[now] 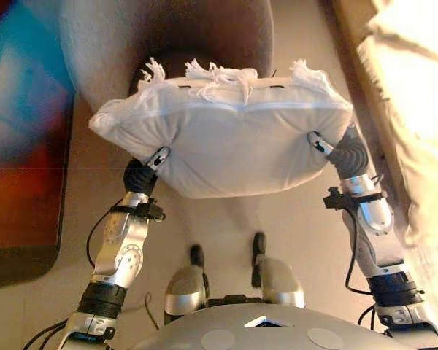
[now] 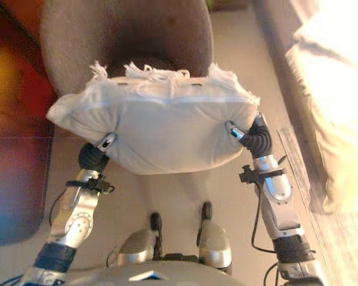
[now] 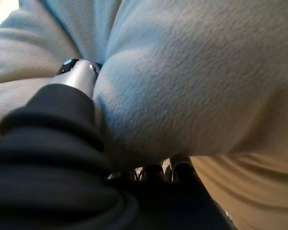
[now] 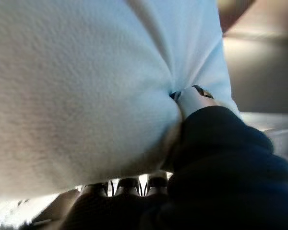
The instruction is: Pick up the cushion and take it to the sofa
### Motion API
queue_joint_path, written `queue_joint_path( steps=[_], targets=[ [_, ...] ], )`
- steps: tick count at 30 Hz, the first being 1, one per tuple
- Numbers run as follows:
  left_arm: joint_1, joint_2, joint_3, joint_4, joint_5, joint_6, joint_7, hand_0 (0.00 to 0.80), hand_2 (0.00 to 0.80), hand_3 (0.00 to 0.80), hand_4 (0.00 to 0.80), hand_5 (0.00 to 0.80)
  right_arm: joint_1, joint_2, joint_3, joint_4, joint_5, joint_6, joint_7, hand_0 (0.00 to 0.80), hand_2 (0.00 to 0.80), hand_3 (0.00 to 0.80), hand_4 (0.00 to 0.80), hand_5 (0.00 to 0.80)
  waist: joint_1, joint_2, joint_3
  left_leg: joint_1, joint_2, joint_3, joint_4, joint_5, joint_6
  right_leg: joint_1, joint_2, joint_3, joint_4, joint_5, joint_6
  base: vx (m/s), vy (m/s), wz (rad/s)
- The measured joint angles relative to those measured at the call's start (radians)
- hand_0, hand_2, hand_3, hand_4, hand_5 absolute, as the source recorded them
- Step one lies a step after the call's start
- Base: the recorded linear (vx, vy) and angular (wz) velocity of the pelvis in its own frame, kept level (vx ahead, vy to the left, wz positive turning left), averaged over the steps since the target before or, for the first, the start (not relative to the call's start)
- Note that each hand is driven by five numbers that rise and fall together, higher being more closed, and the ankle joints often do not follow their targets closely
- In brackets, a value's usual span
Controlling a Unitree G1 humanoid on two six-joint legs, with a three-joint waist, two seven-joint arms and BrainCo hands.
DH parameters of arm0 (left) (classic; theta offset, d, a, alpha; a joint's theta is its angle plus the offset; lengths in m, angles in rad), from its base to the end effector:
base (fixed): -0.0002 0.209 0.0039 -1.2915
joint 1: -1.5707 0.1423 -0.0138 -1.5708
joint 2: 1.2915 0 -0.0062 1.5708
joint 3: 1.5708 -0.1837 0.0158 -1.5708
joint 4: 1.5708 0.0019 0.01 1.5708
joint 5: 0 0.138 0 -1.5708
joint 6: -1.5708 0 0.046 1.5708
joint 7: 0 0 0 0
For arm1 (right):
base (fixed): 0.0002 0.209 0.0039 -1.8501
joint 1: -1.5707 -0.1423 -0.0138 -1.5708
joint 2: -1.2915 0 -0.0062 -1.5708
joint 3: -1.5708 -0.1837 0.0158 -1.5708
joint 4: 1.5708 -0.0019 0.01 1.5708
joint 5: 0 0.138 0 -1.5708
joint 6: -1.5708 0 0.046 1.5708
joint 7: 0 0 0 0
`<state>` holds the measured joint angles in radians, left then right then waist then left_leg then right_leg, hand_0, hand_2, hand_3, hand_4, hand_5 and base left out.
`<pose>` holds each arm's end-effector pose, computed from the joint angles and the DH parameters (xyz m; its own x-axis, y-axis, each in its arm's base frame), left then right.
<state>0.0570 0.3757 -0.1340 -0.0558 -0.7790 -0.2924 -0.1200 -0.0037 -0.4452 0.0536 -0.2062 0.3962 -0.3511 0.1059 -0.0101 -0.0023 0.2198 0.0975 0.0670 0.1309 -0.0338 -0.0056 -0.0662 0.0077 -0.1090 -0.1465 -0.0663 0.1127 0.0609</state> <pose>0.1902 0.1990 0.0591 0.9580 -0.1193 0.2609 0.2141 0.9026 -0.3735 0.1969 -0.2051 0.1091 0.8397 0.2431 0.4856 -0.2193 0.9698 -0.1063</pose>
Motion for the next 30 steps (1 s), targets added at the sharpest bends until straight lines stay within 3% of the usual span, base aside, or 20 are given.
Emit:
queue_joint_path(
  steps=[6, 20, 22, 24, 26, 28, 30],
  targets=[
    [0.006, -0.006, 0.014, -0.072, -0.032, -0.05, -0.014, 0.8, 0.8, 0.8, 0.8, 0.8, -0.005, 0.0, -0.006, -0.07, 0.008, -0.035, -0.014, 0.8, 0.8, 0.8, 0.8, 0.8, 0.0, 0.002, -0.098, 0.06, 0.006, 0.01, -0.049, 0.005, -0.005, 0.044, 0.009, 0.001, -0.023, 0.0, 0.002, 0.022, -0.067, -0.04],
    [0.006, -0.004, 0.007, -0.081, -0.029, -0.049, -0.01, 0.8, 0.8, 0.8, 0.8, 0.8, -0.005, 0.0, 0.006, -0.07, -0.001, -0.034, -0.071, 0.8, 0.8, 0.8, 0.8, 0.8, -0.001, 0.0, -0.118, 0.063, 0.027, 0.021, -0.024, 0.005, -0.018, 0.043, 0.032, 0.019, -0.02, -0.007, -0.009, 0.002, -0.163, -0.04],
    [0.008, -0.001, 0.013, -0.08, -0.029, -0.065, 0.009, 0.8, 0.8, 0.8, 0.8, 0.8, -0.019, -0.002, 0.033, -0.067, 0.0, -0.033, -0.07, 0.8, 0.8, 0.8, 0.8, 0.8, 0.003, -0.016, -0.11, 0.039, 0.045, 0.026, 0.054, -0.02, -0.028, 0.012, 0.041, 0.028, 0.033, -0.04, -0.032, 0.012, -0.314, -0.34],
    [0.008, 0.012, 0.032, -0.08, -0.029, -0.091, 0.022, 0.8, 0.8, 0.8, 0.8, 0.8, -0.025, 0.003, 0.06, -0.064, 0.0, -0.033, -0.065, 0.8, 0.8, 0.8, 0.8, 0.8, 0.024, -0.068, -0.084, -0.005, 0.043, 0.015, 0.2, -0.023, -0.026, -0.024, 0.029, 0.034, 0.117, -0.075, -0.051, 0.059, -0.279, -0.66],
    [0.01, 0.021, 0.039, -0.079, -0.029, -0.107, 0.031, 0.8, 0.8, 0.8, 0.8, 0.8, -0.027, 0.005, 0.076, -0.063, 0.001, -0.034, -0.057, 0.8, 0.8, 0.8, 0.8, 0.8, 0.04, -0.103, -0.072, -0.08, 0.043, -0.01, 0.387, -0.009, -0.005, -0.022, 0.019, 0.047, 0.125, -0.08, -0.063, 0.12, -0.159, -0.68],
    [0.016, 0.008, 0.026, -0.079, -0.025, -0.114, 0.032, 0.8, 0.8, 0.8, 0.8, 0.8, -0.03, 0.012, 0.079, -0.065, 0.009, -0.038, -0.061, 0.8, 0.8, 0.8, 0.8, 0.8, 0.054, -0.108, -0.064, -0.145, -0.042, -0.087, 0.443, -0.065, 0.028, -0.026, 0.005, 0.076, 0.132, -0.071, -0.08, 0.182, -0.08, -0.54],
    [0.02, -0.007, 0.019, -0.079, -0.02, -0.113, 0.032, 0.8, 0.8, 0.8, 0.8, 0.8, -0.045, 0.004, 0.079, -0.066, 0.008, -0.038, -0.075, 0.8, 0.8, 0.8, 0.8, 0.8, 0.055, -0.07, -0.051, -0.16, -0.116, -0.103, 0.367, -0.067, 0.033, -0.034, 0.014, 0.089, 0.116, -0.072, -0.07, 0.259, -0.015, -0.63]
  ],
)
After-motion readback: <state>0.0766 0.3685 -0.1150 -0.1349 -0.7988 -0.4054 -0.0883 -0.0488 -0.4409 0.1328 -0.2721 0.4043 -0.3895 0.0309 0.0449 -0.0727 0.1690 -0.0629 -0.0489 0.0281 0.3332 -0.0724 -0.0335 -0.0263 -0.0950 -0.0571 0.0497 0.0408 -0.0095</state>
